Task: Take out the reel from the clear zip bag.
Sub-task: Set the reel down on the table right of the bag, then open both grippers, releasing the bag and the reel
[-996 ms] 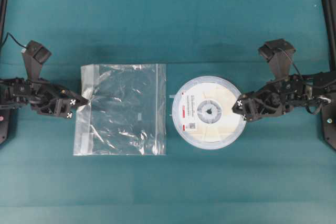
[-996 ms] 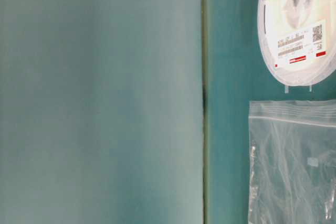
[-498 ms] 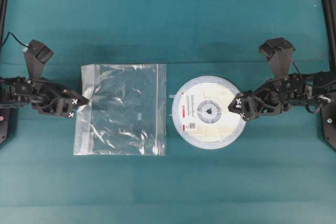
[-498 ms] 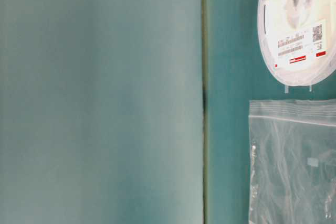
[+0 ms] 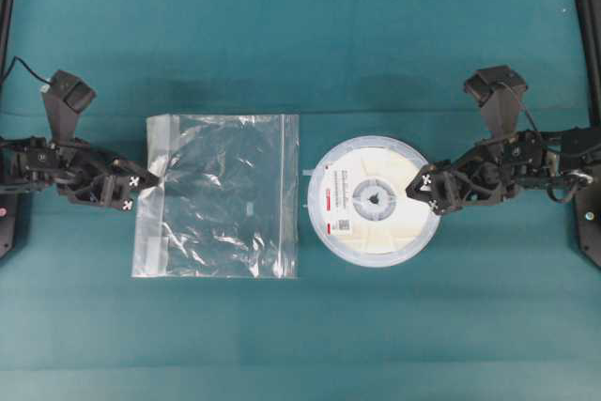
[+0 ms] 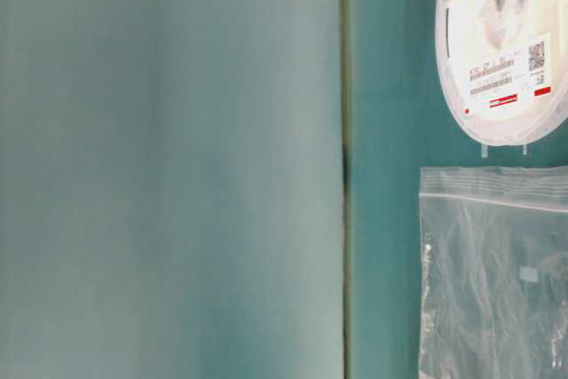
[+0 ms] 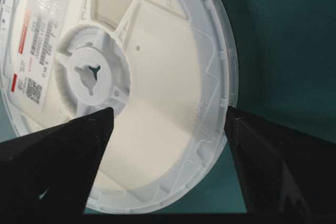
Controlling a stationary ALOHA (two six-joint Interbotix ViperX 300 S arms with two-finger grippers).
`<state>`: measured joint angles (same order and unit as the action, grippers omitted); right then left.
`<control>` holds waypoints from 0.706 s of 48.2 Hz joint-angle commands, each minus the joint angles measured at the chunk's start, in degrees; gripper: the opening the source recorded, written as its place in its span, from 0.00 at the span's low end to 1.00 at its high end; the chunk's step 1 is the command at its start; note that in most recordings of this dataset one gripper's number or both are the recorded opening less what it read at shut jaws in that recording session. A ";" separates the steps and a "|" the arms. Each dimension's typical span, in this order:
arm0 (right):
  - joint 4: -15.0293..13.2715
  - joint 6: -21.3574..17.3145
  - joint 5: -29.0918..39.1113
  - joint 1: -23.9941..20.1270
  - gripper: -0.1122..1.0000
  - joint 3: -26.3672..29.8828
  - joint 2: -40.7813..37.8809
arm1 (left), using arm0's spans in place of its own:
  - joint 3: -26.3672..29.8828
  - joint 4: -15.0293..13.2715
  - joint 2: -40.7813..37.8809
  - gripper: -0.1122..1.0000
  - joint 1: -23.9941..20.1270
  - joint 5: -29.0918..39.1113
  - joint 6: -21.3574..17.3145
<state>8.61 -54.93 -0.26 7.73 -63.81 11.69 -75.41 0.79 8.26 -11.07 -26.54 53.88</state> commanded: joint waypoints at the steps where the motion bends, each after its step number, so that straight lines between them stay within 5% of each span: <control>1: -0.35 0.09 -0.53 -0.09 0.93 0.26 1.05 | 0.79 0.18 0.53 0.18 0.09 -0.18 0.00; 17: -1.76 0.09 -0.09 -0.09 0.93 -0.18 3.60 | 1.93 0.18 1.41 0.94 0.09 1.76 0.18; 27: -2.20 0.09 1.14 -0.09 0.93 -0.62 6.15 | 3.96 0.18 3.78 0.93 0.53 7.56 0.18; 34: -5.19 0.09 2.46 -0.09 0.93 -0.44 9.58 | 5.19 0.18 8.00 0.93 0.88 15.56 -0.26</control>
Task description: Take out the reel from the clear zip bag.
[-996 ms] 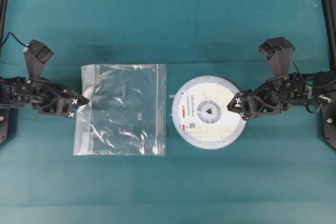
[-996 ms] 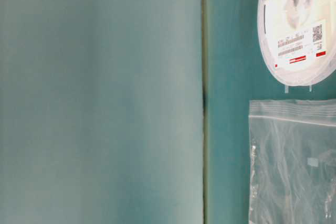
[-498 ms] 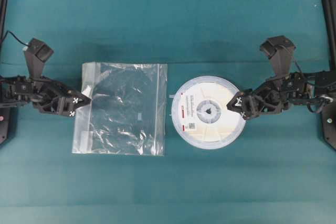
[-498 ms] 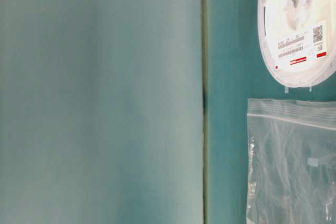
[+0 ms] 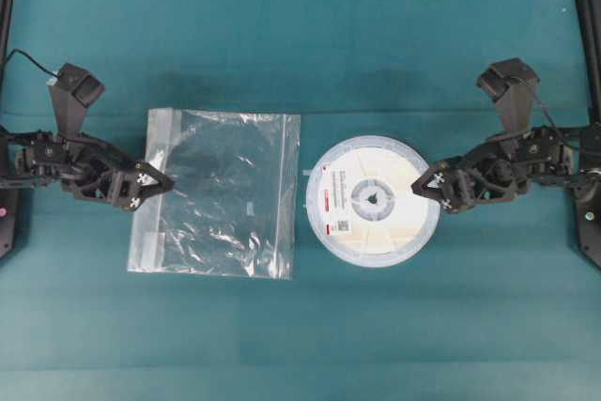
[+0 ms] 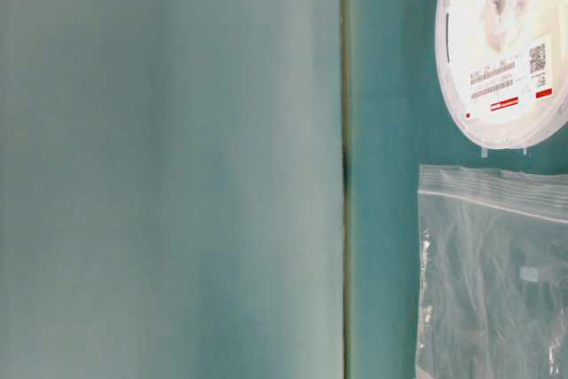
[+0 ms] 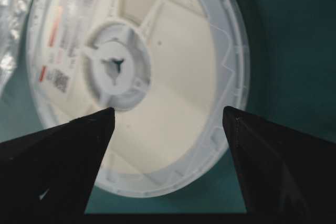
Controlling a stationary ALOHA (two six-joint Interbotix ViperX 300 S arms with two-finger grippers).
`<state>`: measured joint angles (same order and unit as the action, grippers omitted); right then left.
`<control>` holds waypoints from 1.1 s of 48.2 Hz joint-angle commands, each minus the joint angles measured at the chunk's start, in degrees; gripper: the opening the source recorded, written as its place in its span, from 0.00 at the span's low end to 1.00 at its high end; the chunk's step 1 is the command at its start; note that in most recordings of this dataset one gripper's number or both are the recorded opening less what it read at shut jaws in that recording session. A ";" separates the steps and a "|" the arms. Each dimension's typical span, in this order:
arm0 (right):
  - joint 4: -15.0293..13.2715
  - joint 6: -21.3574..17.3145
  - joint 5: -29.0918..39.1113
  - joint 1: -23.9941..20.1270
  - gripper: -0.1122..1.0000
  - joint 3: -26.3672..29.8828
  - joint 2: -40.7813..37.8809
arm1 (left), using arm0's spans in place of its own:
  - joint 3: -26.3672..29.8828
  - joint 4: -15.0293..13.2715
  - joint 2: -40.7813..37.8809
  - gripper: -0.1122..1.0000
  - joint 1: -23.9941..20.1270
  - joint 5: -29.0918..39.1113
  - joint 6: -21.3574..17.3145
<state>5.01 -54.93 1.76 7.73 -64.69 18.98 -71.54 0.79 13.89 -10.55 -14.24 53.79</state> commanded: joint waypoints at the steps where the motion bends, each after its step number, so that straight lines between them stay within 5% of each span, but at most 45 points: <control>1: -2.02 0.09 0.70 -0.18 0.93 0.44 2.90 | 1.32 0.18 2.99 0.93 0.44 4.39 -0.26; 20: -8.00 0.97 7.38 -0.62 0.93 1.23 13.01 | 2.20 0.70 22.41 0.92 0.79 15.73 -1.41; 36: -10.02 8.70 7.47 -1.93 0.93 1.05 19.95 | 3.60 0.70 35.51 0.92 3.43 21.45 -17.40; 53: -11.34 24.61 5.54 -5.10 0.93 1.23 24.87 | 4.39 0.70 38.32 0.92 4.39 21.45 -30.76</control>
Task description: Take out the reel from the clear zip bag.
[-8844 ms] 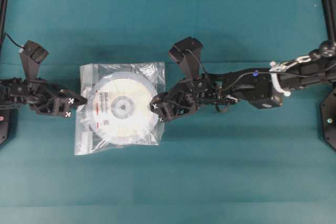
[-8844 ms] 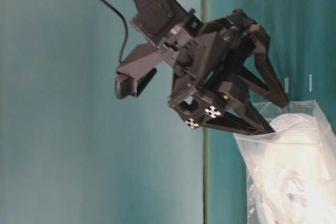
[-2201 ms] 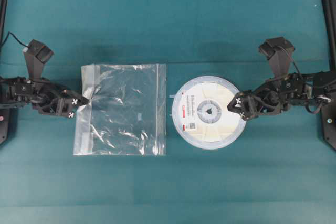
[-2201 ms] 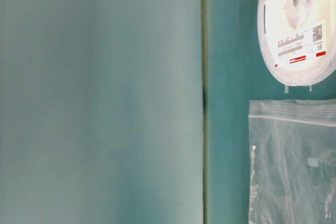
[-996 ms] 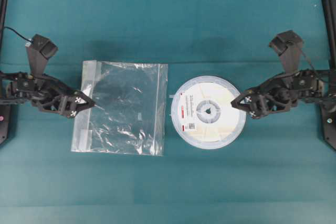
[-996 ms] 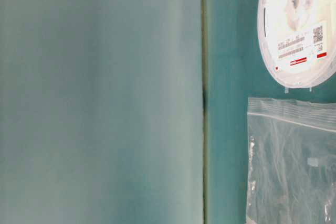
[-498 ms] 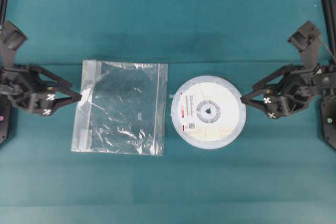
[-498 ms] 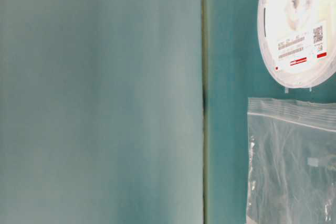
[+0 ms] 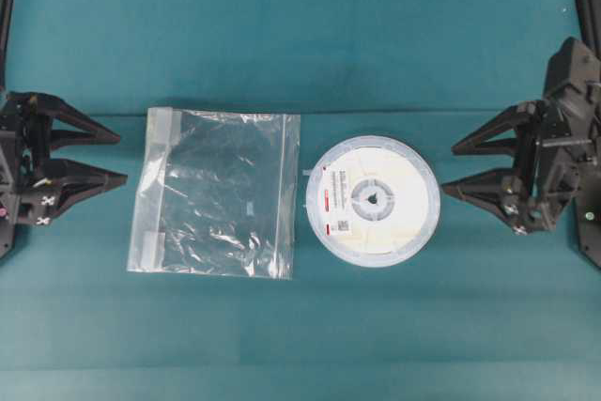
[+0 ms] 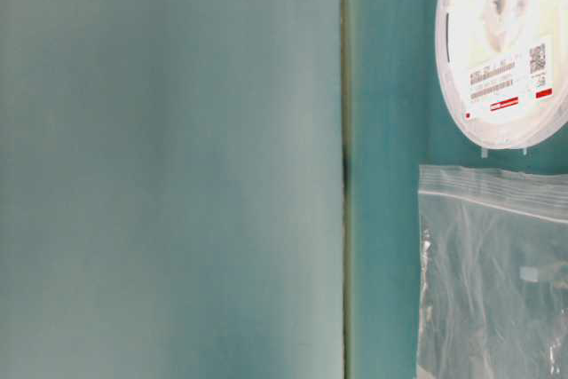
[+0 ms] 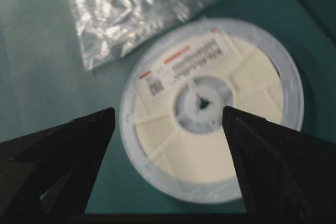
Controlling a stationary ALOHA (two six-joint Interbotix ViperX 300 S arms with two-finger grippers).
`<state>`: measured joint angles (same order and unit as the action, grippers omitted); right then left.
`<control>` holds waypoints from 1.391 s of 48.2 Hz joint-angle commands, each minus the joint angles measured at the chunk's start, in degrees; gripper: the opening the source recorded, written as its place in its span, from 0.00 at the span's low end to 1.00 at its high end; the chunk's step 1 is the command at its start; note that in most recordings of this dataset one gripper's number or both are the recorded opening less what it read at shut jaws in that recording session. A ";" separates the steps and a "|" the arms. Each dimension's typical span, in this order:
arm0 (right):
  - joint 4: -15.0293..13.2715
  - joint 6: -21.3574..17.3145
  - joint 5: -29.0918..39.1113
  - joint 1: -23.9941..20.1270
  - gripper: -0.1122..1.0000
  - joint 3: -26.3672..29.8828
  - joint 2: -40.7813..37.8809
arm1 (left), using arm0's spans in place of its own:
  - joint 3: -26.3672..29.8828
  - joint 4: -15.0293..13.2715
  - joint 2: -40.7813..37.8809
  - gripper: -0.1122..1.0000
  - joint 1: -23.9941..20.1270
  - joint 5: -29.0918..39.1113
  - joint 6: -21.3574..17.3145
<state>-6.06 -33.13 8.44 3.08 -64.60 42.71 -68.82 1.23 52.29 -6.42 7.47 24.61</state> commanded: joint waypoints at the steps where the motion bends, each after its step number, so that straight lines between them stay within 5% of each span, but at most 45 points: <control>1: -0.26 3.52 -1.32 -0.44 0.93 1.14 1.58 | 1.85 0.26 -0.09 0.92 0.35 -0.26 -2.37; 9: -0.26 8.79 -2.29 -0.79 0.93 1.58 5.45 | 2.72 0.35 -0.09 0.92 1.58 -0.26 -6.77; 21: -0.26 11.07 -0.26 -0.88 0.92 1.76 10.02 | 3.52 0.26 0.97 0.92 2.02 -0.26 -12.04; 67: -0.18 10.81 2.46 -1.49 0.92 1.76 11.07 | 3.69 0.26 2.81 0.89 2.37 -0.18 -12.04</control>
